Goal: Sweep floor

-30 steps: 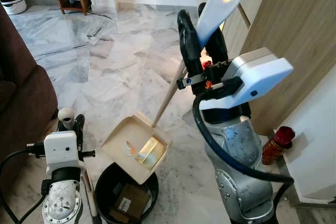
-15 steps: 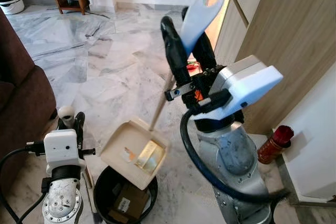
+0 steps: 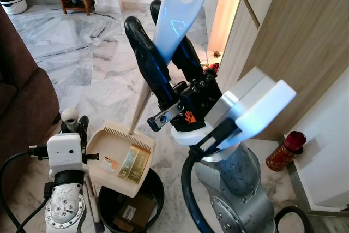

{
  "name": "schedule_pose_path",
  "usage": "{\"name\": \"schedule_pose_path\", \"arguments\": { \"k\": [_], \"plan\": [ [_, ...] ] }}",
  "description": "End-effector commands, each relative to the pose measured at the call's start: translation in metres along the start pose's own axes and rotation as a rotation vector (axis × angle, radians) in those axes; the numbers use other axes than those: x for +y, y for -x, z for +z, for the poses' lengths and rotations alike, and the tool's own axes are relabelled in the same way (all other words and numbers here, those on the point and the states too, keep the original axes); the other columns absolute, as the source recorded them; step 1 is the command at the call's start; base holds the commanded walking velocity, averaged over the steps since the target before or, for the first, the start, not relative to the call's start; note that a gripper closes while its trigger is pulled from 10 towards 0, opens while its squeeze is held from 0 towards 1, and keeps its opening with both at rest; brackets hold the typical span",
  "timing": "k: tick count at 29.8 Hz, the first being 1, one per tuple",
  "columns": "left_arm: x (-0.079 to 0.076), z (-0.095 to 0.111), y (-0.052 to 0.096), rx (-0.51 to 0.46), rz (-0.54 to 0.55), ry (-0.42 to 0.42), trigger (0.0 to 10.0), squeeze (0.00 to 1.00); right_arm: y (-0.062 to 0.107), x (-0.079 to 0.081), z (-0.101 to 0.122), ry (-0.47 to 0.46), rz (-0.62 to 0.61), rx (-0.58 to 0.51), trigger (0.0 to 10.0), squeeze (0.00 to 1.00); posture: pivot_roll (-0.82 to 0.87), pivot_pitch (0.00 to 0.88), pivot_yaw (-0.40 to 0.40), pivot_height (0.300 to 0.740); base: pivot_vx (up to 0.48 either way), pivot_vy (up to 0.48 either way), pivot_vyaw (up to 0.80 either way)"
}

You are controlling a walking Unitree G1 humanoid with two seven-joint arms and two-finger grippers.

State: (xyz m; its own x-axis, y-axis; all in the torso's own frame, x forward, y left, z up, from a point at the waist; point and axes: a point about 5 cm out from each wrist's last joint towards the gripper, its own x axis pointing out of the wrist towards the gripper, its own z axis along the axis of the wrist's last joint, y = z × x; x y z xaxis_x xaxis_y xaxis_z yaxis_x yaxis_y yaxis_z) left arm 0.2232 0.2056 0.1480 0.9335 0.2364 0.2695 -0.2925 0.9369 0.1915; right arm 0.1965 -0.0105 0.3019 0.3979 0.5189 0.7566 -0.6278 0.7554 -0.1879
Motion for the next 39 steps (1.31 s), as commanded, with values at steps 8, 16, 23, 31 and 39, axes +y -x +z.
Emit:
{"name": "schedule_pose_path", "arguments": {
  "k": [8, 16, 23, 31, 39],
  "plan": [
    [0.0, 0.009, -0.007, -0.072, -0.006, -0.012, 10.0, 0.0, -0.004, 0.005, 0.026, 0.093, 0.053, -0.175, 10.0, 0.0, 0.08, 0.105, -0.015, 0.74, 0.0, 0.0, 0.0],
    [0.0, 0.009, -0.008, -0.077, -0.009, -0.018, 10.0, 0.0, -0.005, 0.0, 0.026, 0.122, 0.029, -0.193, 10.0, 0.0, 0.08, 0.101, -0.015, 0.74, 0.0, 0.0, 0.0],
    [0.0, 0.009, -0.008, -0.083, -0.007, -0.025, 10.0, 0.0, -0.006, -0.002, 0.026, 0.158, 0.03, -0.2, 10.0, 0.0, 0.09, 0.099, -0.016, 0.74, 0.0, 0.0, 0.0],
    [0.001, 0.01, -0.008, -0.084, -0.007, -0.027, 10.0, 0.0, -0.007, -0.003, 0.025, 0.146, 0.018, -0.195, 10.0, 0.0, 0.09, 0.104, -0.017, 0.74, 0.0, 0.0, 0.0],
    [0.0, 0.01, -0.007, -0.082, -0.01, -0.026, 10.0, 0.0, -0.006, -0.01, 0.017, 0.148, -0.004, -0.151, 10.0, 0.0, 0.09, 0.103, -0.017, 0.74, 0.0, 0.0, 0.0]
  ]
}}
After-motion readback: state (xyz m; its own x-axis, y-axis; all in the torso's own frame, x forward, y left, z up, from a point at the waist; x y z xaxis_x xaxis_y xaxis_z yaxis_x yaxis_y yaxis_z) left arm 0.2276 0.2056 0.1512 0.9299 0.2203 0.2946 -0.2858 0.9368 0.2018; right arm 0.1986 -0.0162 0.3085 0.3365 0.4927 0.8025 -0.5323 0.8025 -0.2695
